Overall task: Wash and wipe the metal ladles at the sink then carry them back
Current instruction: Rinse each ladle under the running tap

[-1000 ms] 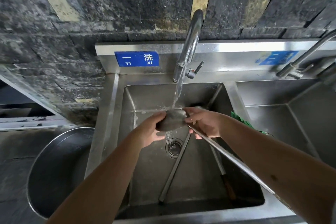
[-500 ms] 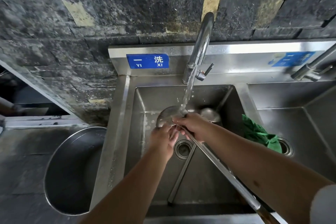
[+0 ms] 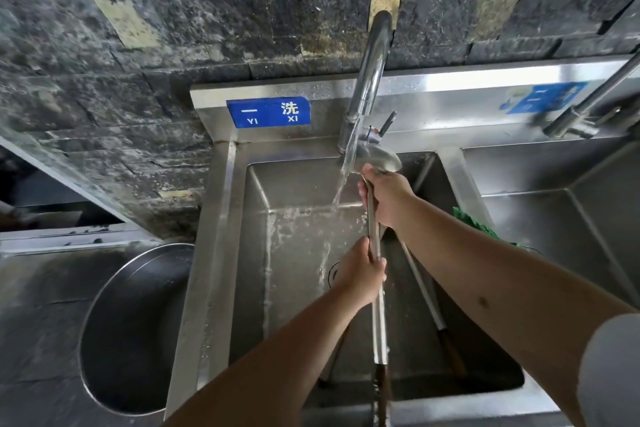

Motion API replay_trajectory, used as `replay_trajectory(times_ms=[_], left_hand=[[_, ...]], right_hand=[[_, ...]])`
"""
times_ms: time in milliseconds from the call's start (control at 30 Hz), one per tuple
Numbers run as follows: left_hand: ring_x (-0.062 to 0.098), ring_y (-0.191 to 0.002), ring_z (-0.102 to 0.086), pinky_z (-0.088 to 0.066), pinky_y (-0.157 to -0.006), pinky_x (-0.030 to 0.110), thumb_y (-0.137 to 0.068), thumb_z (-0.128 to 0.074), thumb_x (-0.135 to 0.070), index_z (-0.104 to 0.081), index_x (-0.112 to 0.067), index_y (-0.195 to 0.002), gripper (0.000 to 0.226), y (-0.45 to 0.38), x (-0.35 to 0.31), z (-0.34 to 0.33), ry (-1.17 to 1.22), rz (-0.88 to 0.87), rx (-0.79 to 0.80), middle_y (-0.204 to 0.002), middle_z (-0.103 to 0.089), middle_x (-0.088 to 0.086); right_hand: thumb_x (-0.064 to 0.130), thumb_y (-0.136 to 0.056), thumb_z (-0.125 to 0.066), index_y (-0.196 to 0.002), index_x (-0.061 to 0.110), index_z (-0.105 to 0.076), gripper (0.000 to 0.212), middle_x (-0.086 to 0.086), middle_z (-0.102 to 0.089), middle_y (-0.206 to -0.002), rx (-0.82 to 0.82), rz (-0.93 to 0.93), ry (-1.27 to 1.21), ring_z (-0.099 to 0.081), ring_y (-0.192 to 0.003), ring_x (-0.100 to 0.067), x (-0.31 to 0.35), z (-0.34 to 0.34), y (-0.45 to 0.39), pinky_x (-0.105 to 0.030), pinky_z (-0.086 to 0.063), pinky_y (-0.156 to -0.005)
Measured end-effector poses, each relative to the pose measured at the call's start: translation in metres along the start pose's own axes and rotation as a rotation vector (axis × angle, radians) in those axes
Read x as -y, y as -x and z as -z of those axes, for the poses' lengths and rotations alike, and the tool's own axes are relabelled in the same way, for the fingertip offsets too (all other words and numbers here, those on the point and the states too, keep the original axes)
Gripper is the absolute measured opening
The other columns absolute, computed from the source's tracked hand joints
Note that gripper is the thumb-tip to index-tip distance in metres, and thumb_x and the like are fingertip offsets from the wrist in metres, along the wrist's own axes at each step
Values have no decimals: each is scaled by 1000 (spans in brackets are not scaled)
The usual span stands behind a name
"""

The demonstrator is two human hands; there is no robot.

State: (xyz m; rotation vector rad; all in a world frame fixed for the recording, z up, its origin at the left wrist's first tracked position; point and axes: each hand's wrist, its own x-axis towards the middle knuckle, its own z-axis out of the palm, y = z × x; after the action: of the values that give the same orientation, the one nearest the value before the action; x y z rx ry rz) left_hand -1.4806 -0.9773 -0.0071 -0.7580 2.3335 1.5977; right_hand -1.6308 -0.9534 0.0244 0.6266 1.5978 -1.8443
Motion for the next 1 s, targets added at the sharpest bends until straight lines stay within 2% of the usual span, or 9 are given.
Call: replay_trajectory(times_ms=[100, 233, 300, 433, 633, 733, 800, 900, 1000], left_hand=[[31, -83, -67, -54, -69, 42, -96, -43, -27, -52, -17, -106, 17, -11, 0, 5, -85, -55, -47, -94, -67, 11], [32, -80, -64, -49, -69, 39, -98, -42, -30, -58, -12, -93, 25, -33, 9, 13, -176, -77, -89, -86, -69, 11], [32, -76, -64, -49, -66, 39, -95, -44, -29, -59, -14, -91, 22, -40, 17, 12, -156, -62, -30, -81, -68, 9], [14, -57, -50, -40, -60, 33, -81, -51, -24, -64, -25, -88, 15, -52, 36, -5, -13, 3, 124, -69, -62, -4], [14, -87, -66, -50, -70, 20, -81, -68, -10, -70, -21, -100, 22, -86, 68, -25, 48, 58, 156, -88, -71, -7], [6, -76, -62, -40, -56, 7, -85, -68, -13, -70, -16, -105, 20, -104, 80, -34, -22, 22, 128, -80, -66, -10], [9, -83, -64, -43, -66, 13, -87, -68, -16, -69, -16, -111, 24, -115, 89, -40, -67, 8, 119, -92, -71, -3], [17, -98, -66, -49, -82, 28, -87, -68, -18, -68, -21, -115, 29, -135, 103, -54, -117, 4, 115, -103, -73, 0], [17, -95, -65, -44, -76, 25, -88, -65, -17, -69, -24, -113, 26, -144, 112, -62, -215, -4, 115, -101, -72, -1]], right_hand=[[21, -94, -62, -99, 9, -66, 14, -4, -62, -67, -55, 2, -100, -58, -53, -14, 4, 10, -9, -28, -51, -56], [8, -95, -56, -105, 8, -60, 11, -7, -64, -77, -60, 52, 57, -63, -65, -19, -15, 23, -18, -41, -55, -80], [4, -92, -60, -103, 6, -59, 11, -9, -62, -81, -40, 28, 175, -62, -71, -22, -34, 32, -15, -41, -54, -77], [-1, -86, -57, -96, 6, -57, 12, -14, -57, -84, 0, -60, 310, -61, -71, -25, -74, 52, -23, -43, -57, -78], [0, -91, -59, -106, 14, -58, 20, -6, -63, -95, 34, -96, 279, -64, -84, -17, -109, 65, -39, -24, -51, -56], [-2, -89, -59, -113, 12, -57, 28, -14, -66, -108, 47, -97, 248, -67, -92, -21, -121, 70, -58, -33, -60, -70], [-5, -88, -57, -116, 17, -56, 36, -12, -67, -110, 47, -88, 225, -68, -98, -22, -125, 72, -69, -35, -58, -82], [-7, -86, -57, -111, 23, -57, 39, -6, -69, -98, 74, -71, 211, -69, -92, -21, -134, 81, -90, -29, -55, -72], [-6, -86, -59, -107, 23, -56, 36, -2, -68, -93, 106, -69, 257, -67, -93, -20, -139, 88, -101, -33, -56, -83]])
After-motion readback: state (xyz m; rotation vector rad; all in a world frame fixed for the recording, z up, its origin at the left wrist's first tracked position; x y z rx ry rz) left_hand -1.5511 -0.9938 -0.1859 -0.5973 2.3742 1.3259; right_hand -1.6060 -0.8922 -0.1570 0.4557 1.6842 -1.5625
